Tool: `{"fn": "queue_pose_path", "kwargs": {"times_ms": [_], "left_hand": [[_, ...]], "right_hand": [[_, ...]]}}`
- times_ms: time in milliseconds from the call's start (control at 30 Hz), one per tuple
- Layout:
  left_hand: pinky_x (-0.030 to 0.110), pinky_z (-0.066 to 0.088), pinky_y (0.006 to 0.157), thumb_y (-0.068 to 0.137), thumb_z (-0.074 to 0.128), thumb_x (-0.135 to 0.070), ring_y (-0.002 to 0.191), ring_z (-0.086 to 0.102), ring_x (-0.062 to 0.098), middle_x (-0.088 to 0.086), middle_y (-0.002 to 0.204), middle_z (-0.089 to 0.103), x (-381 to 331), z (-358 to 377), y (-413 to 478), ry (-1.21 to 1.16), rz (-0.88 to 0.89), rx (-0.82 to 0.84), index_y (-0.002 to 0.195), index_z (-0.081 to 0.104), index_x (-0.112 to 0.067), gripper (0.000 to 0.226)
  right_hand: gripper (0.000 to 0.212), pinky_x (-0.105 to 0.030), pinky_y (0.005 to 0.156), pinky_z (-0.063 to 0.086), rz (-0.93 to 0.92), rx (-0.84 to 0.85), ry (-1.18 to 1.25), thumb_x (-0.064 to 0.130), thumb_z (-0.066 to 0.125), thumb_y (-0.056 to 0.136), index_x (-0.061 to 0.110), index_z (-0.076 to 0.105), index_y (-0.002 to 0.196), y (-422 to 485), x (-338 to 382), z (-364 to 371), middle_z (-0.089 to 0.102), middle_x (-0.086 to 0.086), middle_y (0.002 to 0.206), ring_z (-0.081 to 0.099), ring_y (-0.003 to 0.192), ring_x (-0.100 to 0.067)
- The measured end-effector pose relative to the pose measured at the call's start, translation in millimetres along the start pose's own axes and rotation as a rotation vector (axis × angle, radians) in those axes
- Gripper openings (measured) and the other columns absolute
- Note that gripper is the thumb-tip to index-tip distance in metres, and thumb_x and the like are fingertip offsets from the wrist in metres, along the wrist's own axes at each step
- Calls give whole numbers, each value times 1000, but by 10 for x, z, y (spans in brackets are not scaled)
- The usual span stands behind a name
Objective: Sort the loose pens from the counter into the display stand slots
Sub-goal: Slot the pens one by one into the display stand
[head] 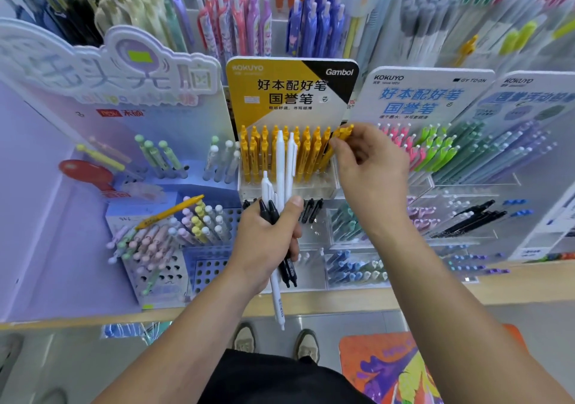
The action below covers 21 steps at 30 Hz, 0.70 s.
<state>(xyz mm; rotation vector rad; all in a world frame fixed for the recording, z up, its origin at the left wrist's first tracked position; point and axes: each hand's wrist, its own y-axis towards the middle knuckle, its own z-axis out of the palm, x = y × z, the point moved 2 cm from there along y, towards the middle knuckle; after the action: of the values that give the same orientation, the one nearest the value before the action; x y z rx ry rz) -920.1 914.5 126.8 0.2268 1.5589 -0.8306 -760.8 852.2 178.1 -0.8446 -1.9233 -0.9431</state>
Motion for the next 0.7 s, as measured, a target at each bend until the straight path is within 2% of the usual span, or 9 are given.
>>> {"fn": "queue_pose_path", "kwargs": {"times_ms": [100, 233, 367, 467, 567, 700], "left_hand": [[31, 49, 47, 100, 67, -36, 46, 50, 25, 7, 63, 59, 12, -9, 5, -12, -18, 4, 108, 63, 11, 48], [31, 49, 46, 101, 67, -35, 46, 49, 26, 11, 66, 59, 23, -44, 17, -17, -28, 3, 107, 61, 13, 49], [31, 49, 47, 101, 67, -34, 45, 49, 27, 11, 66, 59, 32, -72, 58, -21, -40, -3, 105, 61, 12, 47], [31, 49, 47, 101, 67, -34, 44, 49, 26, 11, 66, 60, 28, -86, 83, -19, -48, 6, 105, 62, 11, 45], [32, 49, 47, 101, 68, -35, 46, 50, 27, 10, 65, 60, 31, -94, 106, -20, -61, 17, 104, 61, 10, 46], [32, 50, 47, 100, 68, -36, 46, 51, 26, 9, 65, 61, 31, -94, 113, -15, -65, 25, 105, 61, 11, 47]], "right_hand": [[7, -45, 75, 59, -33, 86, -117, 15, 66, 97, 13, 70, 102, -48, -101, 80, 75, 1, 84, 71, 77, -17], [8, -44, 73, 57, -51, 107, -225, 15, 60, 98, 13, 67, 103, -67, -121, 116, 71, 1, 84, 68, 76, -16], [35, -44, 86, 57, -72, 80, -265, 11, 59, 94, 10, 63, 129, -75, 10, 238, 55, -1, 106, 64, 93, -23], [50, -39, 88, 55, -66, 86, -319, 5, 57, 93, 16, 53, 141, -50, 58, 258, 62, -2, 112, 63, 99, -22], [36, -45, 82, 57, -95, 103, -392, 11, 58, 94, 19, 62, 129, -39, 92, 236, 68, -2, 103, 65, 92, -22], [21, -47, 76, 57, -90, 62, -383, 13, 63, 96, 9, 70, 116, 13, 89, 167, 73, -6, 89, 68, 81, -27]]}}
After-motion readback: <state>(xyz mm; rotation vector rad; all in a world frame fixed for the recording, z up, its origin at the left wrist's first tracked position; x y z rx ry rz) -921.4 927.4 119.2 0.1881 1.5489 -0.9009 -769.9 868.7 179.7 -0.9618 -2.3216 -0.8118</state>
